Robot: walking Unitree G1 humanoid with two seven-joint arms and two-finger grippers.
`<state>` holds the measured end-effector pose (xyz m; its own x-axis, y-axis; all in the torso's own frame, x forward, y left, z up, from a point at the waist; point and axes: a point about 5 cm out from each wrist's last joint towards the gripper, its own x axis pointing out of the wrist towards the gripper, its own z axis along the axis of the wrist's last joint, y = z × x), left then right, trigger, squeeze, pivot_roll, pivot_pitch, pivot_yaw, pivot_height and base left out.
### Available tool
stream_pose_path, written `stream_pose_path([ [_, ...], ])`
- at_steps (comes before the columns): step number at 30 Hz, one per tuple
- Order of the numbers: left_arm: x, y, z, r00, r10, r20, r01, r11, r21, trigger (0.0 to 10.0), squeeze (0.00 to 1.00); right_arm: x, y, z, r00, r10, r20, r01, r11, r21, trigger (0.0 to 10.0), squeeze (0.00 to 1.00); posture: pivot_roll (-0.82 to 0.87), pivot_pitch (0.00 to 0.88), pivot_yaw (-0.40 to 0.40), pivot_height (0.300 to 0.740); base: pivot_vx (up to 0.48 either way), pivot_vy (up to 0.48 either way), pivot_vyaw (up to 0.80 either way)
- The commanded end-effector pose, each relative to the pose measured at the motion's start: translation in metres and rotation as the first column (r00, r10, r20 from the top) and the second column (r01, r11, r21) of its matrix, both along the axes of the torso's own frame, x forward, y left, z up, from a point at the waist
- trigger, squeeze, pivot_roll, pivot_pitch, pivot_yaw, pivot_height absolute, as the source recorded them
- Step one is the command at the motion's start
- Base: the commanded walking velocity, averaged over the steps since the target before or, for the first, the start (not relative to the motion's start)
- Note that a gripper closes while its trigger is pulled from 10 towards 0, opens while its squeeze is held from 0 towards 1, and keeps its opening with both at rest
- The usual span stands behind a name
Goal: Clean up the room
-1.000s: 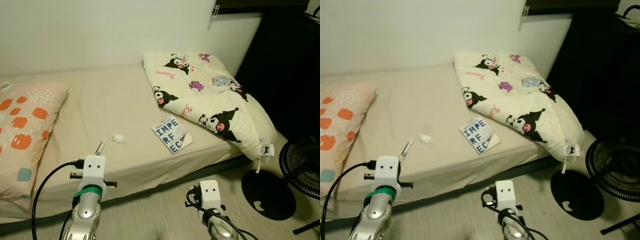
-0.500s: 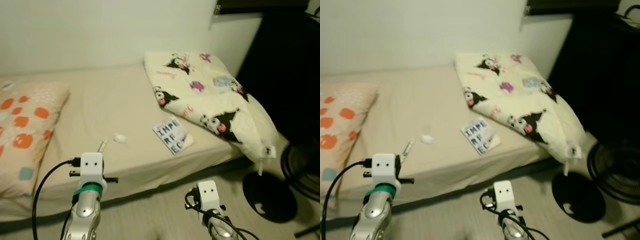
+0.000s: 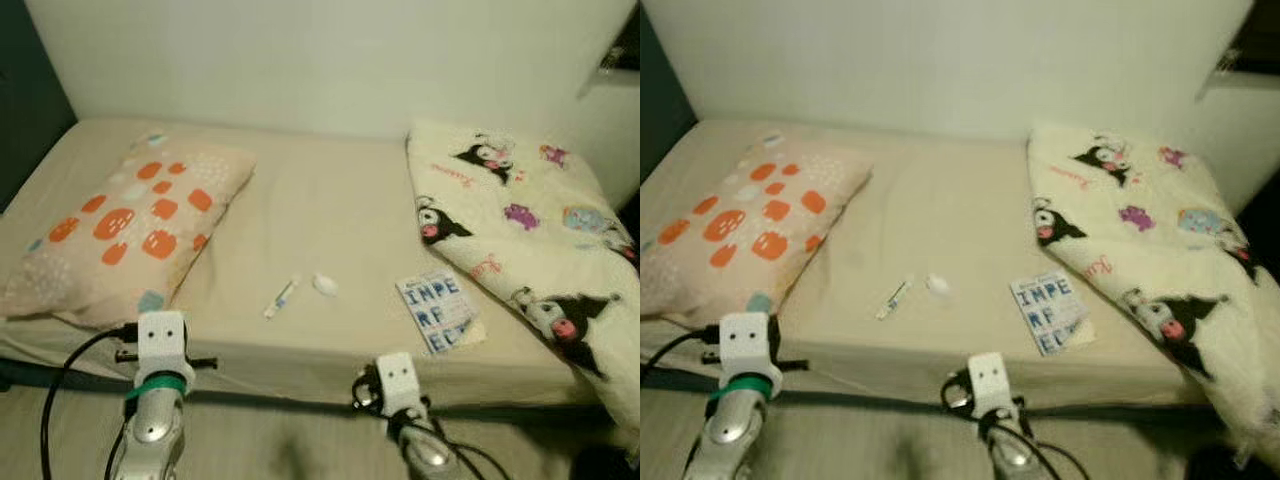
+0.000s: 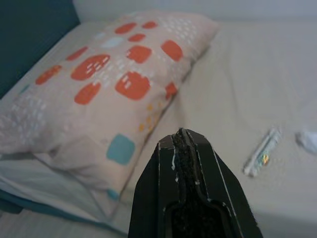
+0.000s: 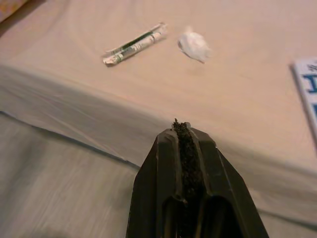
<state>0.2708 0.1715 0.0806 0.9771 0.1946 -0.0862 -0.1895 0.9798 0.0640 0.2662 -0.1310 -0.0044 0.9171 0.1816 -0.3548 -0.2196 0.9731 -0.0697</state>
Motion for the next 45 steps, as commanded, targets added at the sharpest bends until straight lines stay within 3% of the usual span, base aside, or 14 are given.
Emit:
stream_pose_path([
  [1, -0.002, -0.004, -0.004, 1.000, -0.010, -0.020, 0.010, 1.000, -0.009, 10.0, 0.00, -0.004, -0.010, -0.006, 0.999, -0.040, -0.032, 0.040, 0.999, -0.004, 10.0, 0.00, 0.07, 0.017, 0.023, 0.740, 0.356, 0.000, 0.00],
  [8, -0.001, -0.003, -0.004, 1.000, -0.018, -0.025, 0.018, 1.000, -0.008, 10.0, 0.00, -0.004, -0.010, -0.007, 0.998, -0.053, -0.040, 0.053, 0.999, -0.007, 10.0, 0.00, 0.07, 0.018, 0.027, 0.740, 0.349, 0.000, 0.00],
  [18, 0.001, -0.013, -0.015, 0.982, -0.139, -0.124, 0.141, 0.990, 0.005, 10.0, 0.00, -0.009, -0.021, -0.014, 0.983, -0.167, -0.081, 0.169, 0.986, 0.007, 10.0, 0.00, 0.07, 0.014, 0.051, 0.740, 0.000, 0.000, -0.16],
  [23, 0.002, -0.013, -0.016, 0.980, -0.152, -0.126, 0.155, 0.988, 0.013, 10.0, 0.00, -0.010, -0.022, -0.014, 0.980, -0.179, -0.084, 0.180, 0.984, 0.009, 10.0, 0.00, 0.07, 0.012, 0.058, 0.740, 0.000, 0.000, -0.78],
  [34, 0.004, -0.013, -0.013, 0.978, -0.168, -0.122, 0.172, 0.985, 0.026, 10.0, 0.00, -0.010, -0.020, -0.015, 0.980, -0.181, -0.087, 0.182, 0.983, 0.005, 10.0, 0.00, 0.07, 0.004, 0.061, 0.740, 0.000, 0.000, 0.00],
  [45, 0.004, -0.008, -0.015, 0.979, -0.151, -0.137, 0.155, 0.988, 0.013, 10.0, 0.00, -0.011, -0.019, -0.016, 0.978, -0.186, -0.094, 0.188, 0.982, 0.014, 10.0, 0.00, 0.08, 0.003, 0.062, 0.740, 0.000, 0.437, 0.00],
])
